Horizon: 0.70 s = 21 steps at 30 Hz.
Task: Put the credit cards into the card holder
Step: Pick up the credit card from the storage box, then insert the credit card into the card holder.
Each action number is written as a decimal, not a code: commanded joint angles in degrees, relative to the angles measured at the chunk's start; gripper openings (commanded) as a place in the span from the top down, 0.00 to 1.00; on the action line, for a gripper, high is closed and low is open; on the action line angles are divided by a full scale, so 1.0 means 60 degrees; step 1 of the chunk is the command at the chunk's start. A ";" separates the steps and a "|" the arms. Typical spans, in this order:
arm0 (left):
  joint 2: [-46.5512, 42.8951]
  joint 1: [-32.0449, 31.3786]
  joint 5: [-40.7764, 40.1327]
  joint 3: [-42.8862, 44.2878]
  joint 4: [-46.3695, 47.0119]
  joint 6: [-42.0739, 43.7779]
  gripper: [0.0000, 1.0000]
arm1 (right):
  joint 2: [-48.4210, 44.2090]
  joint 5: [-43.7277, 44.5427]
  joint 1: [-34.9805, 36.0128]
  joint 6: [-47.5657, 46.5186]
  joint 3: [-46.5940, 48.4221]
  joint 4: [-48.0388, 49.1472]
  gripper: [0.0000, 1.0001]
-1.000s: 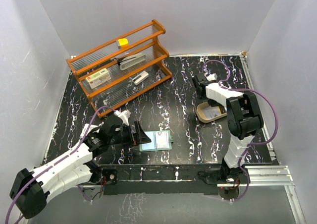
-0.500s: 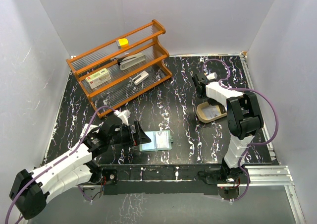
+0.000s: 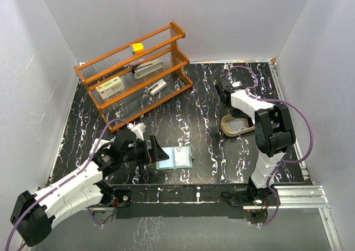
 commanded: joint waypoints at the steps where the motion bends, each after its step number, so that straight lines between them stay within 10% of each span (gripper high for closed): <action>1: -0.0147 -0.0022 0.0210 0.0210 0.0025 -0.0082 0.01 | -0.0686 -0.0582 0.0022 0.0347 0.0466 -0.0546 0.97; 13: 0.0396 -0.0024 -0.0424 0.0677 -0.1172 0.0311 0.12 | -0.2247 -0.1886 0.1044 0.1022 0.0787 -0.1582 1.00; 21: 0.0683 -0.0013 -0.0599 0.1062 -0.1377 0.0425 0.52 | -0.3894 -0.4698 0.1542 0.1519 0.0634 -0.1192 1.00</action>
